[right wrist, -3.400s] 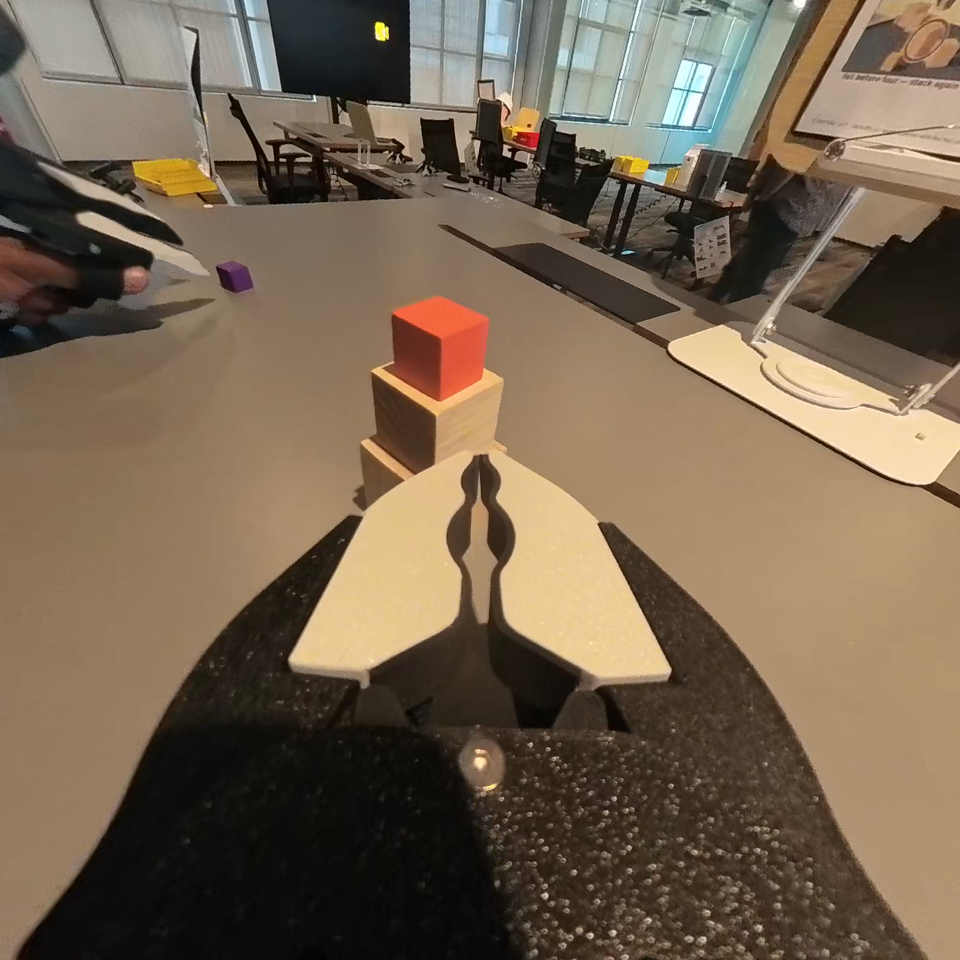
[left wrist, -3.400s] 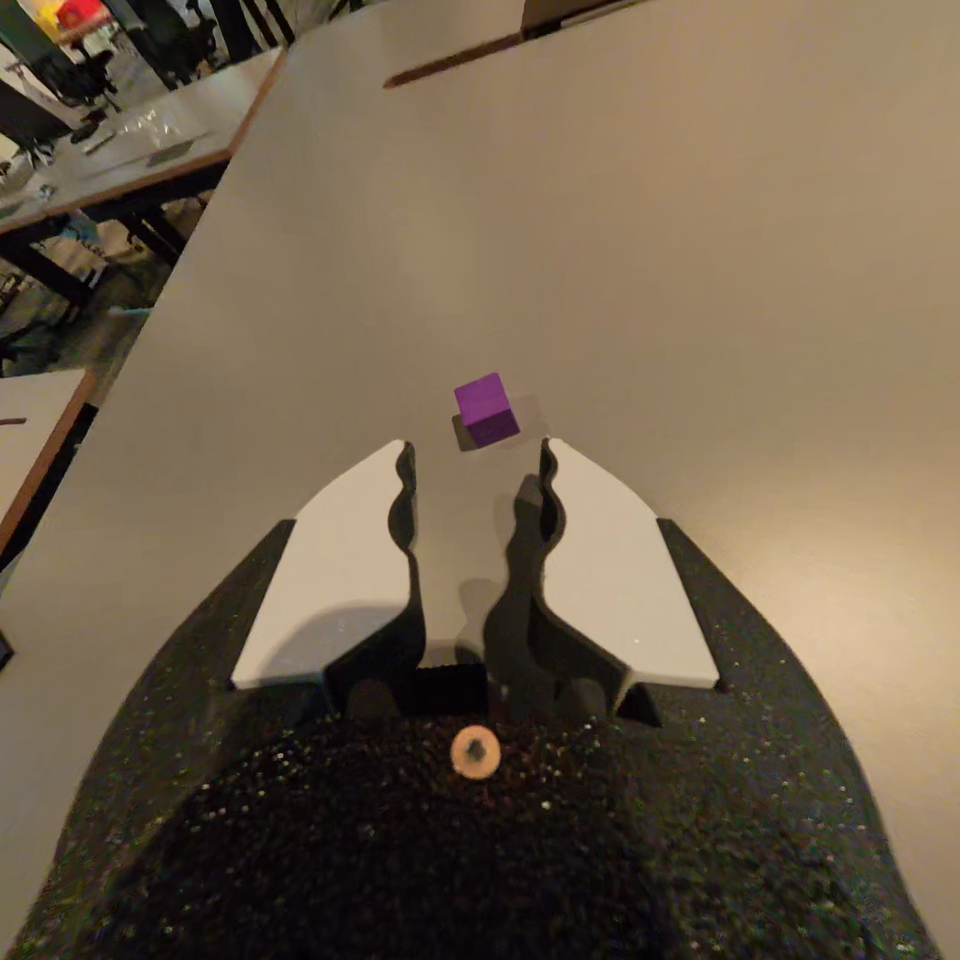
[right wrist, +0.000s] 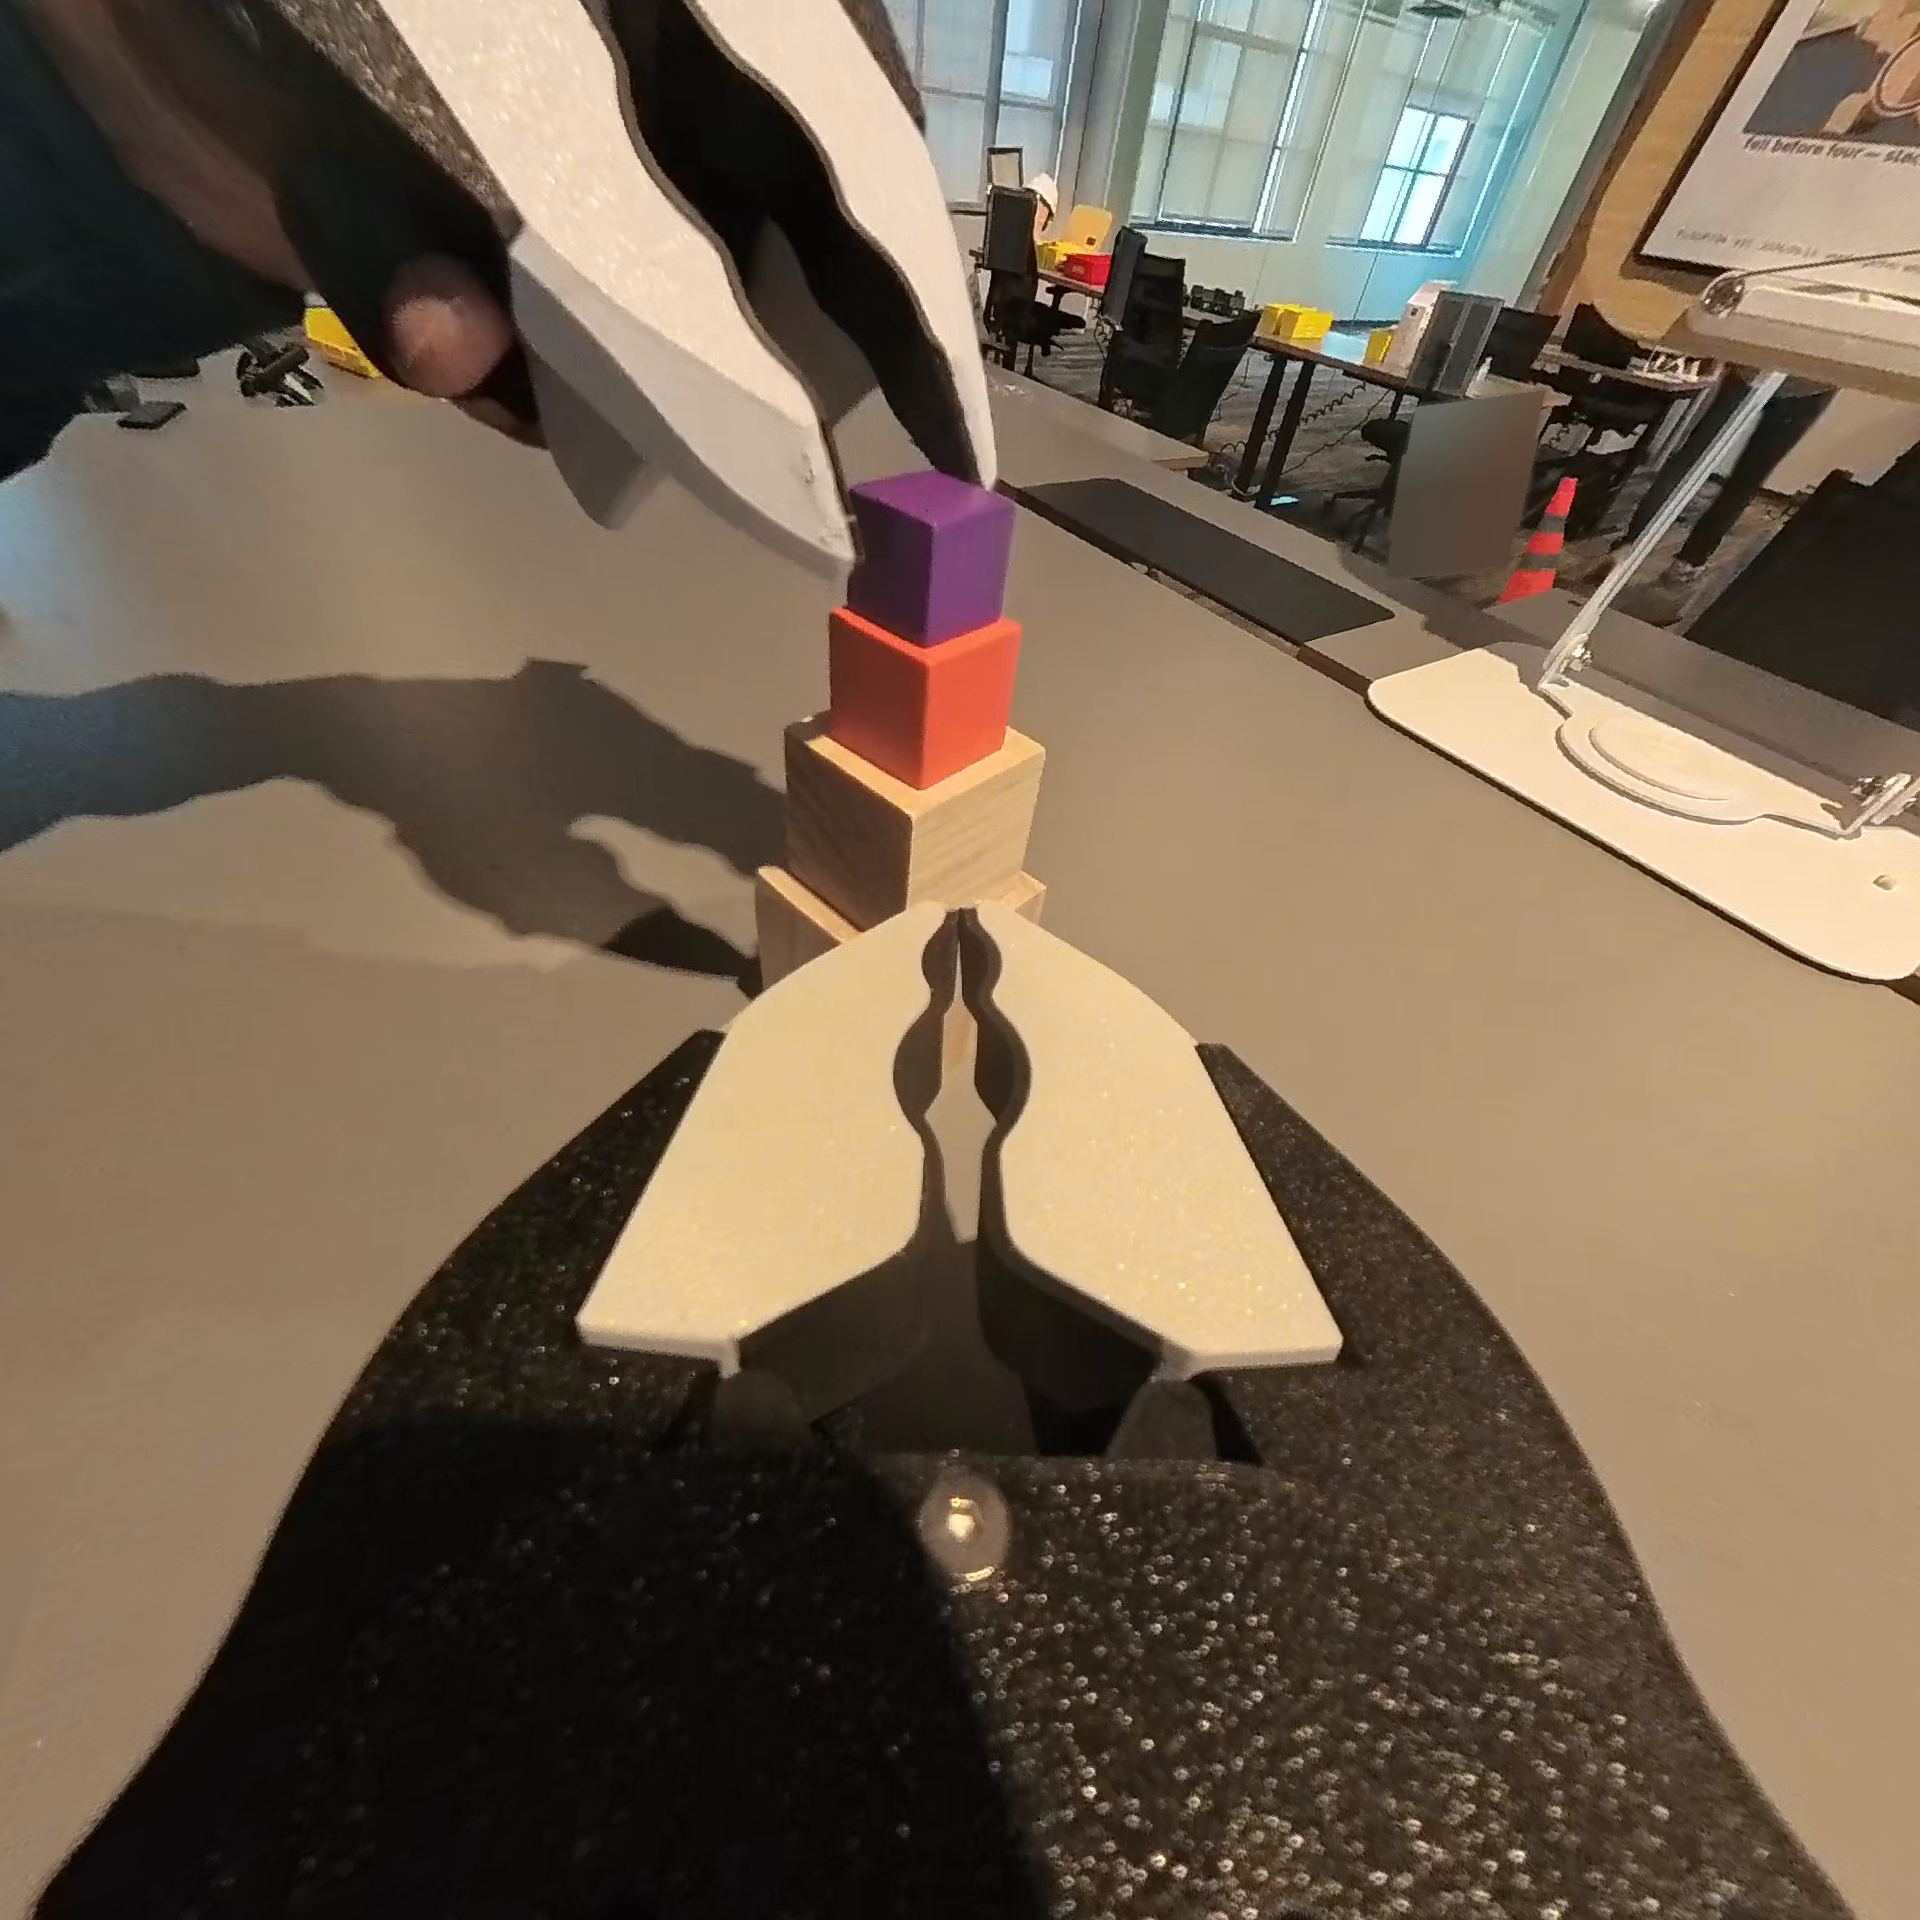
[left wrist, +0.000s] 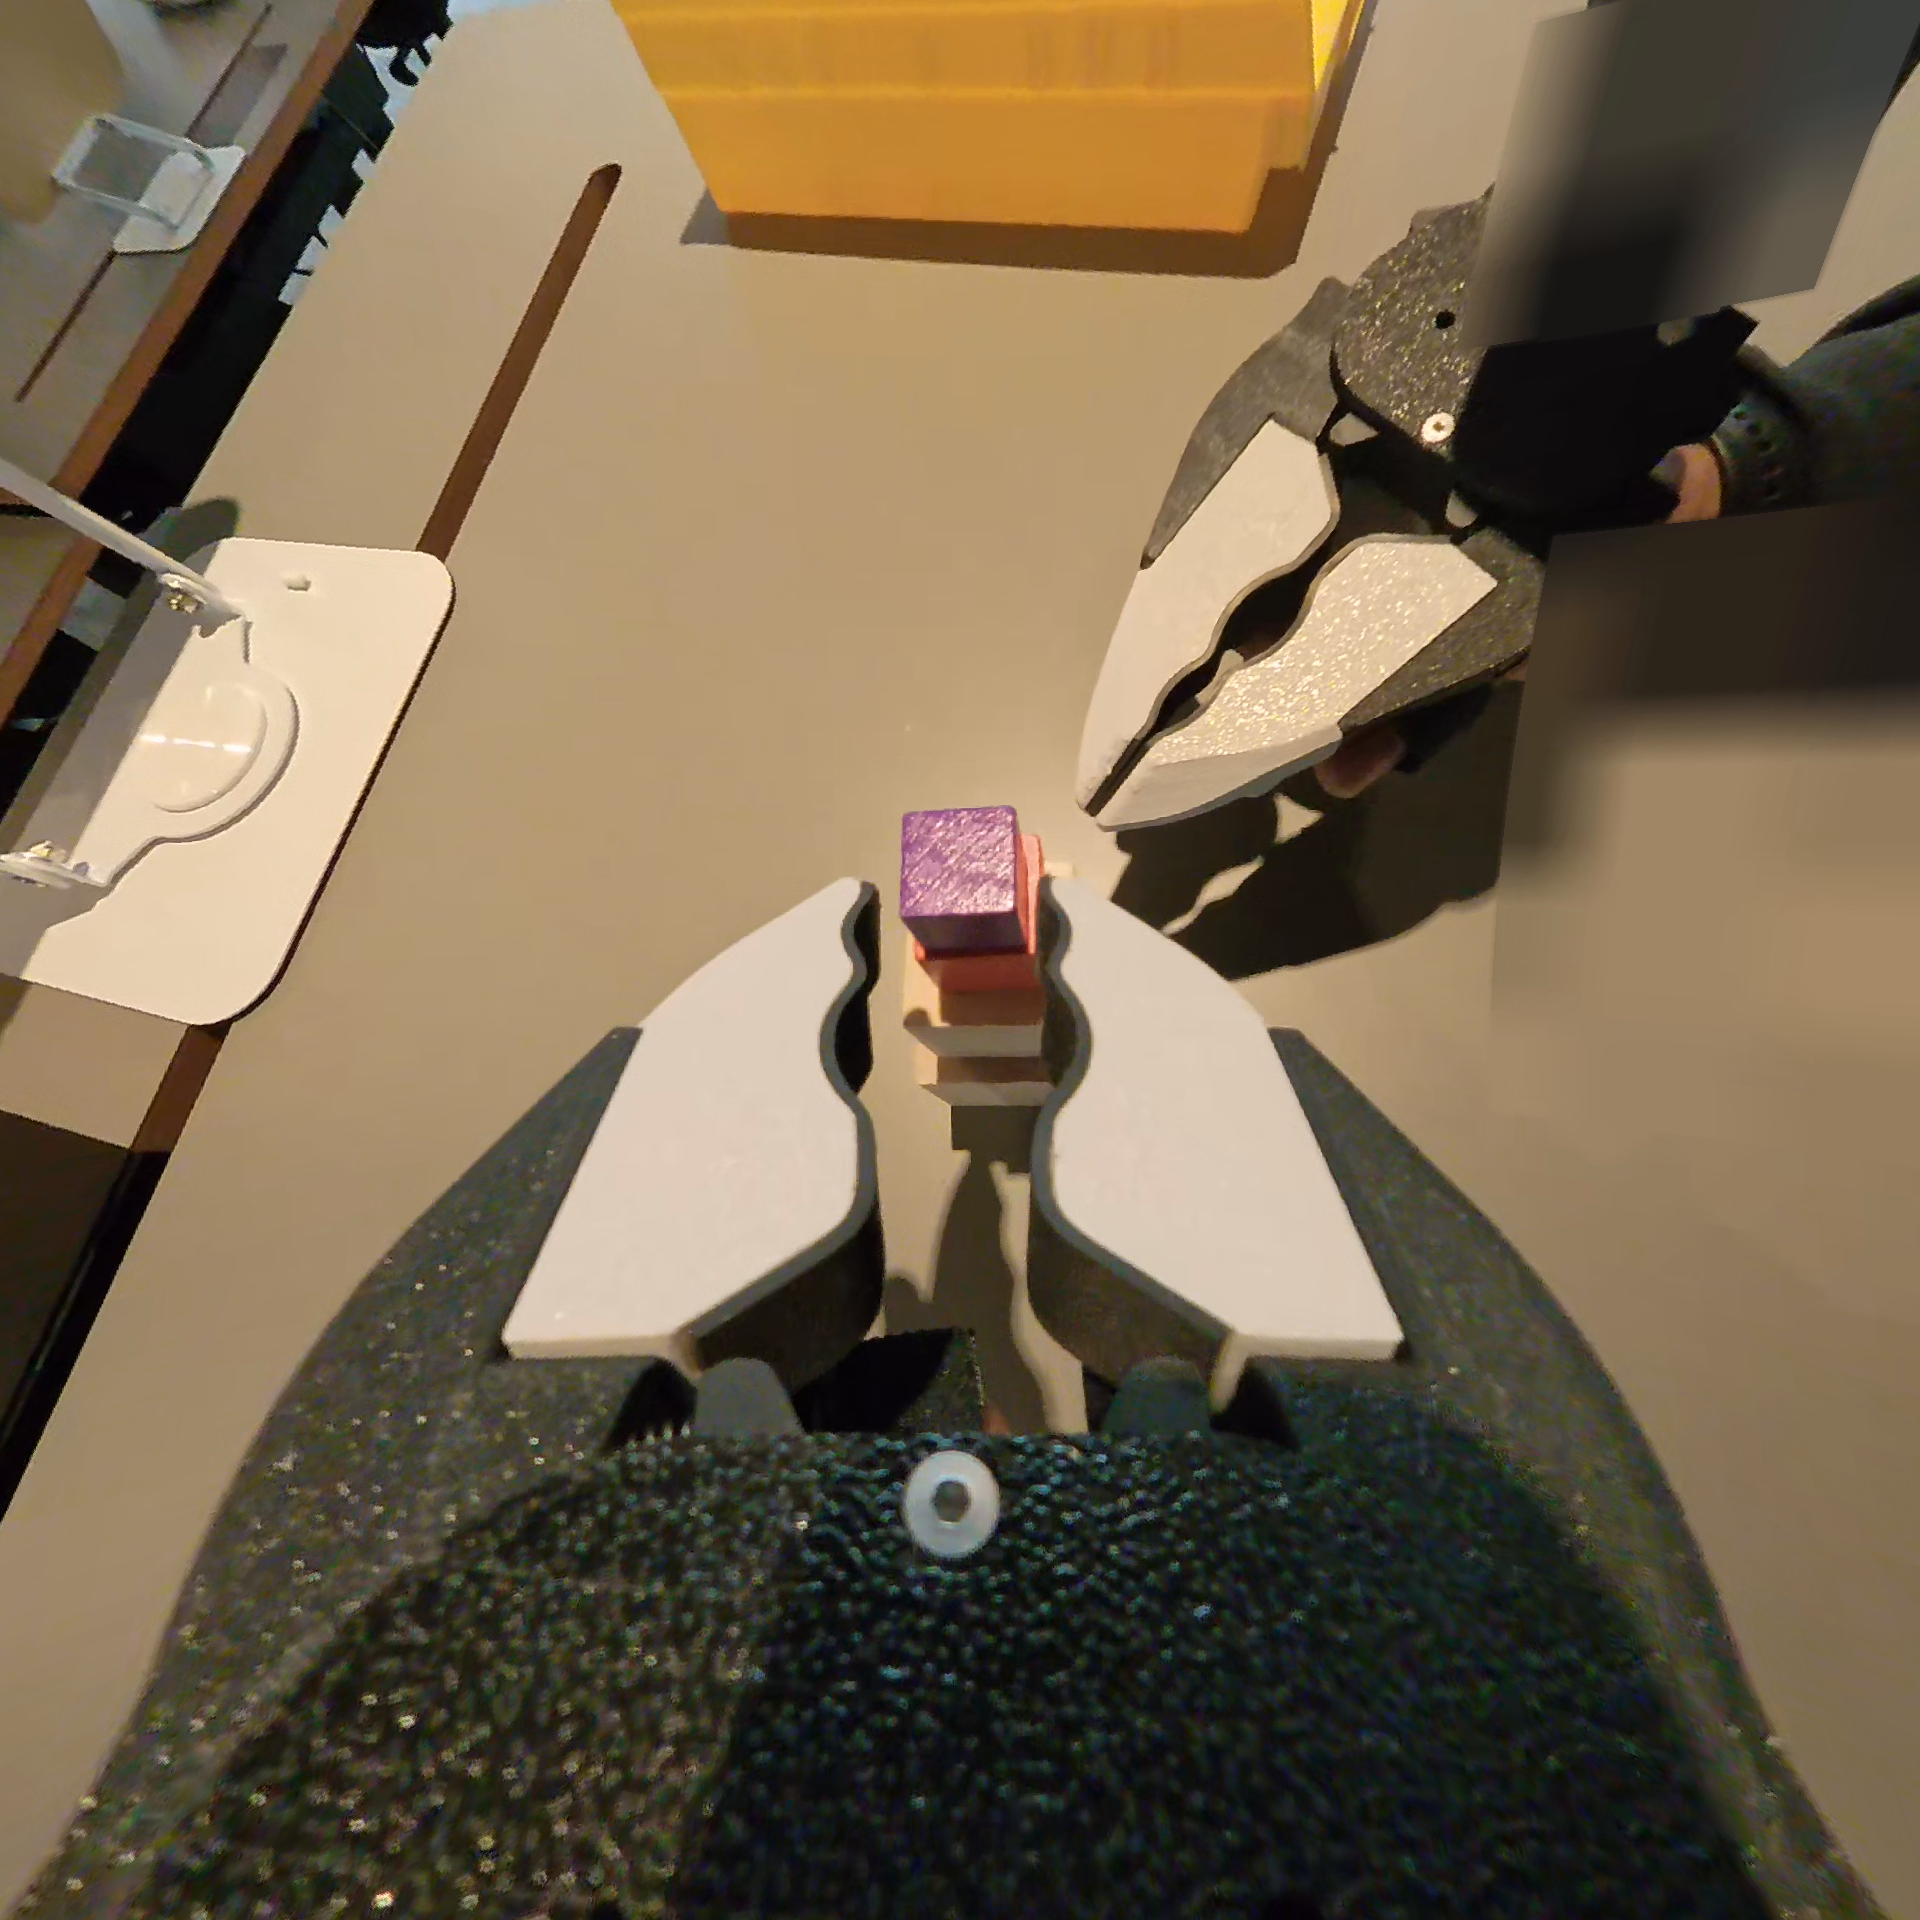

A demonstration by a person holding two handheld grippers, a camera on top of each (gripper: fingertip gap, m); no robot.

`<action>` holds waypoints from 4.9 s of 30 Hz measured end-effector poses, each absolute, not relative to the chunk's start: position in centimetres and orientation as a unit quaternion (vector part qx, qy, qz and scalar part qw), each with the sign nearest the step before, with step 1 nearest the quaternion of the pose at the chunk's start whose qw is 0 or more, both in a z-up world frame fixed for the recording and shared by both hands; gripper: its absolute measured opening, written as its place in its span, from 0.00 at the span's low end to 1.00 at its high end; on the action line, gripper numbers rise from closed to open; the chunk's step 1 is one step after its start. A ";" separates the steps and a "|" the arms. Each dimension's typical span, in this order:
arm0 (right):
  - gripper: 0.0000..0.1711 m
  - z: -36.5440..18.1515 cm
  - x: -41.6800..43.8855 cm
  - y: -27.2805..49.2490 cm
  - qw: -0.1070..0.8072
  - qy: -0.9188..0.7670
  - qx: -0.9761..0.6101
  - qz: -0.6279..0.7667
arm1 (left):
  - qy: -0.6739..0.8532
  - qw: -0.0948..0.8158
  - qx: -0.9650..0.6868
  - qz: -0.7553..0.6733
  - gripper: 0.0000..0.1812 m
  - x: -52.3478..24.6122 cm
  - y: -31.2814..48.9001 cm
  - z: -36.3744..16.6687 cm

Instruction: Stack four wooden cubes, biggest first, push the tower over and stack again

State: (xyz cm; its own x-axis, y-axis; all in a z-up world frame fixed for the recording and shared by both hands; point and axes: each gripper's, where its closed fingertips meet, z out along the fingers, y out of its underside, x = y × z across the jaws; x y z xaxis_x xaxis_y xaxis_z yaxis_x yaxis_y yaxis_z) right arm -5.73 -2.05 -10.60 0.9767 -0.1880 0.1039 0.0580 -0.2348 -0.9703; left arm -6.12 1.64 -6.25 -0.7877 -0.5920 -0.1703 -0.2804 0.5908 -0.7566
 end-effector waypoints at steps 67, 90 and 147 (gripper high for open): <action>0.00 -9.6 -5.7 2.6 0.578 -0.057 -0.787 -0.209 | 0.555 0.524 -0.420 -0.492 0.14 -9.5 22.5 -7.5; 0.00 -10.7 -3.2 -3.0 0.593 -0.016 -0.770 -0.236 | 0.758 0.302 -0.310 -0.487 0.24 -12.9 6.5 -8.6; 0.00 -11.0 -2.9 -2.3 0.591 -0.016 -0.781 -0.201 | 0.830 0.185 -0.377 -0.367 0.30 -6.4 1.8 -12.0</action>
